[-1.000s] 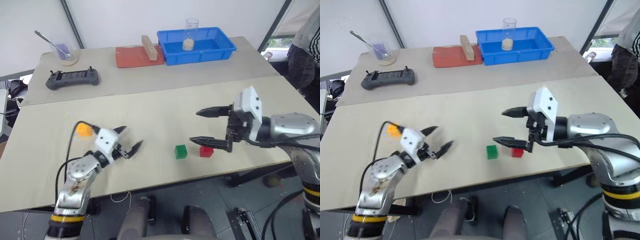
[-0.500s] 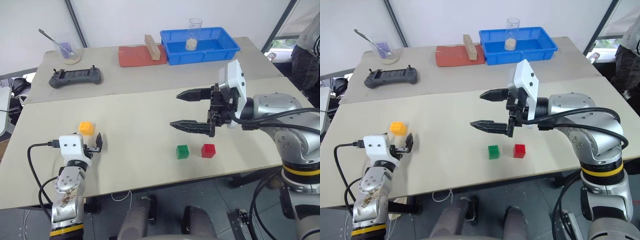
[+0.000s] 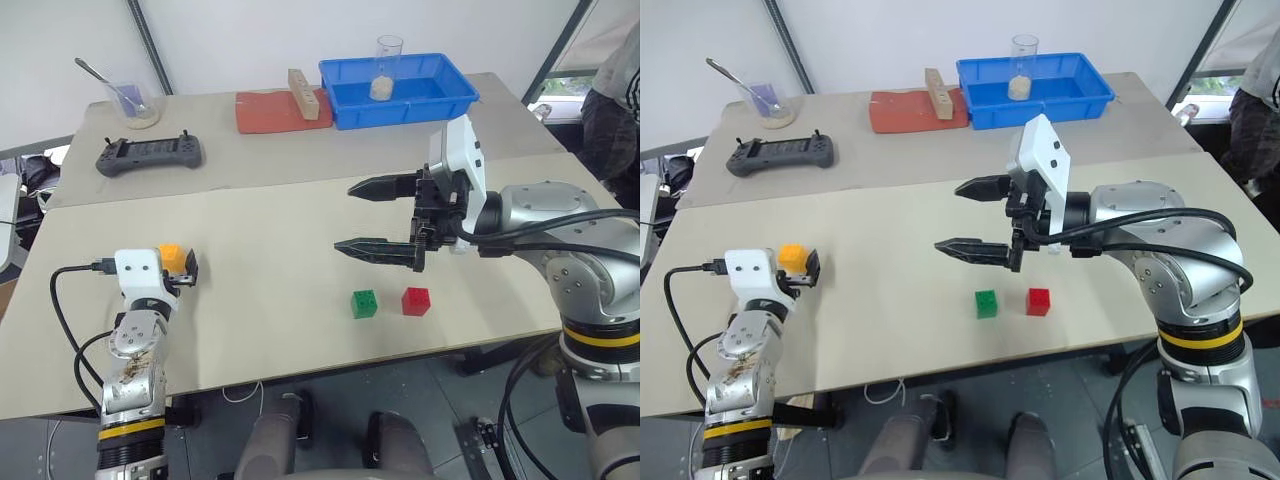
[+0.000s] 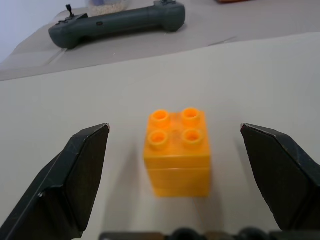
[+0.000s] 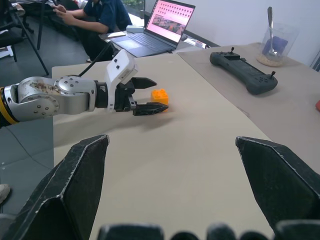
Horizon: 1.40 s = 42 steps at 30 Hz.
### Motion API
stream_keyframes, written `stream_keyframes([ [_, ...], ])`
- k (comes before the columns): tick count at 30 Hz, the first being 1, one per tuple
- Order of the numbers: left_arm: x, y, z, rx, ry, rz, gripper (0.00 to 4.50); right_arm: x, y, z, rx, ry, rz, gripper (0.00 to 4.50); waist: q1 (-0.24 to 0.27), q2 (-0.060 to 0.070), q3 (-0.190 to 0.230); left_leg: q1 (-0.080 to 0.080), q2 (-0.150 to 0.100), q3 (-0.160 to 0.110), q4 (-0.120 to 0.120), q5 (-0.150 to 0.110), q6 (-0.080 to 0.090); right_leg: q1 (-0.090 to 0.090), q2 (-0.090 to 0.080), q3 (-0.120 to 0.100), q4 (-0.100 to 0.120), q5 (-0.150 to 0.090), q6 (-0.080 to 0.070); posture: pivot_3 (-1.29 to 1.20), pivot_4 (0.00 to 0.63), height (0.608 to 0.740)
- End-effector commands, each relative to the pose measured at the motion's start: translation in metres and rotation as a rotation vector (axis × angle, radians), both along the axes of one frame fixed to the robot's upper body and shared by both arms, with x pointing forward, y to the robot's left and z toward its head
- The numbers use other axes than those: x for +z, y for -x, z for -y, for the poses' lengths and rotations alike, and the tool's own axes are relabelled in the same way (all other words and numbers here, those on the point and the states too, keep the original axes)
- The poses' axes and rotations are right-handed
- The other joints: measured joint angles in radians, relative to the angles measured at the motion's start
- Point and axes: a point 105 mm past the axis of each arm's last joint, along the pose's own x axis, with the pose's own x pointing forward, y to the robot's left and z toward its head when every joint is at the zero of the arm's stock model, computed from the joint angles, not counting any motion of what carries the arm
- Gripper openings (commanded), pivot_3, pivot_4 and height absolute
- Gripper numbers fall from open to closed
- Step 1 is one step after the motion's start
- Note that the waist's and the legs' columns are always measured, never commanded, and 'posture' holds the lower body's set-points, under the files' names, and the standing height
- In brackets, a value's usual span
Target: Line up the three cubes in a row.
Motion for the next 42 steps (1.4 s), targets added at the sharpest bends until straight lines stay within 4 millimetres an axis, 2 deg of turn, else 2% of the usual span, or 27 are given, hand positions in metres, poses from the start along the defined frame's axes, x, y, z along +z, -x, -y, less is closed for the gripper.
stream_keyframes([
  [1,0.007,-0.003,-0.008,0.009,-0.011,0.028,3.40,0.010,0.006,0.003,-0.003,-0.015,0.045,4.50,0.000,0.000,0.000,0.000,0.000,0.000,0.000,0.000,0.000,0.000,0.000,0.000,0.000,0.000,0.000,0.00,0.150,0.740],
  [4,0.005,-0.006,-0.010,0.006,-0.005,0.026,1.93,0.010,0.005,0.004,-0.009,-0.016,0.046,4.50,0.000,0.000,0.000,0.000,0.000,0.001,-0.001,0.000,0.000,-0.001,0.000,0.000,0.000,0.000,0.000,0.00,0.150,0.740],
  [6,0.002,-0.006,-0.012,0.010,0.006,0.018,1.37,0.010,0.005,0.004,-0.014,-0.016,0.047,4.50,0.000,0.000,0.000,0.000,0.000,0.001,-0.001,0.000,0.000,-0.001,0.000,0.000,0.000,0.000,0.000,0.00,0.150,0.740],
  [8,0.000,-0.006,-0.012,0.006,0.009,0.013,1.37,0.010,0.005,0.005,-0.020,-0.015,0.048,4.50,0.000,0.000,0.000,0.000,0.000,0.001,-0.001,0.000,0.000,-0.001,-0.001,0.000,0.000,0.000,0.000,0.00,0.150,0.740],
  [11,0.005,-0.010,0.000,-0.075,-0.007,0.027,1.37,0.009,0.004,0.009,-0.038,-0.011,0.052,4.50,0.001,0.000,0.000,0.000,0.000,0.001,-0.002,0.000,0.000,-0.002,-0.001,0.000,0.000,0.000,0.000,0.00,0.150,0.740],
  [14,0.035,-0.022,0.045,-0.403,-0.055,0.079,1.37,0.005,0.005,0.023,-0.070,0.018,0.052,4.50,0.008,0.000,0.000,-0.001,0.000,0.002,-0.002,0.000,0.000,-0.002,-0.002,0.000,0.000,0.000,0.000,0.00,0.150,0.740],
  [17,0.054,-0.013,0.098,-0.817,-0.086,0.065,1.37,-0.001,0.009,0.037,-0.088,0.062,0.041,4.50,0.013,0.000,0.000,-0.004,0.000,0.005,-0.002,0.001,-0.001,-0.005,-0.002,-0.003,0.000,0.002,-0.001,0.00,0.150,0.740],
  [21,0.049,0.009,0.137,-1.213,-0.156,-0.019,1.37,-0.010,0.014,0.048,-0.098,0.099,0.019,4.50,0.003,0.000,0.000,-0.003,0.001,0.014,-0.005,0.001,-0.001,-0.008,-0.003,0.000,-0.001,0.003,-0.001,0.00,0.150,0.740],
  [23,0.042,0.017,0.150,-1.353,-0.179,-0.061,1.37,-0.015,0.016,0.051,-0.103,0.110,0.011,4.50,-0.005,-0.001,0.000,-0.001,0.003,0.017,-0.005,0.001,-0.001,-0.008,-0.003,0.000,-0.002,0.003,-0.001,0.00,0.150,0.740],
  [27,0.017,0.026,0.163,-1.532,-0.235,-0.133,1.37,-0.022,0.020,0.055,-0.109,0.125,0.000,4.50,-0.020,-0.001,0.001,-0.001,0.008,0.018,-0.004,0.001,-0.001,-0.007,-0.002,-0.001,-0.002,0.003,-0.003,0.00,0.150,0.740],
  [31,-0.002,0.027,0.164,-1.600,-0.269,-0.163,1.37,-0.025,0.029,0.054,-0.099,0.132,-0.009,4.50,-0.021,-0.001,0.001,-0.001,0.011,0.018,0.000,0.000,0.000,-0.008,-0.001,-0.002,-0.002,0.004,-0.003,0.00,0.150,0.740],
  [38,-0.008,0.024,0.161,-1.618,-0.273,-0.154,1.37,-0.027,0.042,0.049,-0.059,0.153,-0.021,4.50,-0.014,-0.002,0.001,-0.001,0.011,0.018,0.005,-0.002,0.002,-0.006,-0.003,-0.003,-0.002,0.005,-0.002,0.00,0.150,0.740],
  [42,-0.012,0.025,0.163,-1.606,-0.251,-0.148,1.37,-0.027,0.043,0.048,-0.055,0.154,-0.022,4.50,-0.015,-0.002,0.001,-0.001,0.012,0.018,0.005,-0.003,0.003,-0.006,-0.003,-0.003,-0.003,0.005,-0.001,0.00,0.150,0.740],
])
